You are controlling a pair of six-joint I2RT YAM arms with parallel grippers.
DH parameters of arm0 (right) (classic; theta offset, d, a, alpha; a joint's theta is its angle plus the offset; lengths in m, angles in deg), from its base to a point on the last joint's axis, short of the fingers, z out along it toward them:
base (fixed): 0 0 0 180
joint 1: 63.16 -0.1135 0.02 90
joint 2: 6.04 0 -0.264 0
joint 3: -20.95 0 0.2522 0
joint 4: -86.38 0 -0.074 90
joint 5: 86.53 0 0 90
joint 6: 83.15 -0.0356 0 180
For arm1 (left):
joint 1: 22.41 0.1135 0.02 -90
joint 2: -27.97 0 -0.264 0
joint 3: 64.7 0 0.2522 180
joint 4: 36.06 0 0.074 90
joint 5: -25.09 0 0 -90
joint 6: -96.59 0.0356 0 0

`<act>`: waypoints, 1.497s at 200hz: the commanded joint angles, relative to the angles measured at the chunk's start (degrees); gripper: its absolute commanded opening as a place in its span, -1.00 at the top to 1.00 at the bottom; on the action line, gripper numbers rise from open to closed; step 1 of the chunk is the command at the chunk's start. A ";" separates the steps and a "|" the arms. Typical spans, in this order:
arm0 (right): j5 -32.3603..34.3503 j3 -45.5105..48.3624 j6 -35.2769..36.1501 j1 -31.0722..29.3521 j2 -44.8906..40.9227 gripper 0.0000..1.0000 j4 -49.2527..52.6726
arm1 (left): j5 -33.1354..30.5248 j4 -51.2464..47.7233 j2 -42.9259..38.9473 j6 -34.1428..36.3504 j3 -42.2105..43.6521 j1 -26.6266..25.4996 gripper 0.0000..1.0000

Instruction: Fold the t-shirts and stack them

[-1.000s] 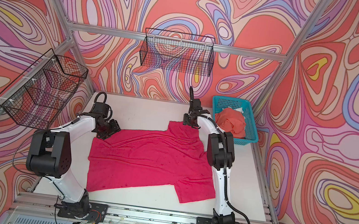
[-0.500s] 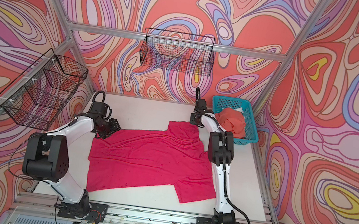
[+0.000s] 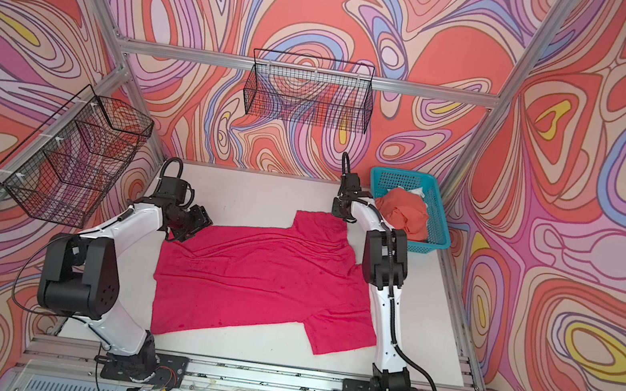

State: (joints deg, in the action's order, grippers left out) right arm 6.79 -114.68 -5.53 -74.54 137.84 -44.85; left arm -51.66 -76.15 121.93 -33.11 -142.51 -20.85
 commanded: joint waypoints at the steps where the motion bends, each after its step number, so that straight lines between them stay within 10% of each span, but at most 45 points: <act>1: -3.41 3.57 -3.46 1.47 -1.16 0.28 -1.17 | 0.10 0.05 -1.49 -0.99 0.99 0.11 -0.39; 169: -5.95 4.26 -2.09 1.94 -1.05 0.40 0.95 | 0.19 0.40 -0.96 -1.39 1.14 0.11 -0.40; 299: -2.38 1.39 -1.68 1.39 0.59 1.00 2.41 | -2.92 -2.17 -1.31 -0.03 -1.18 3.37 -0.41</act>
State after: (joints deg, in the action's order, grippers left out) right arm 2.33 -112.78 -7.24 -72.90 136.42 -44.35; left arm -52.01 -75.93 121.80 -33.92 -141.84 -20.41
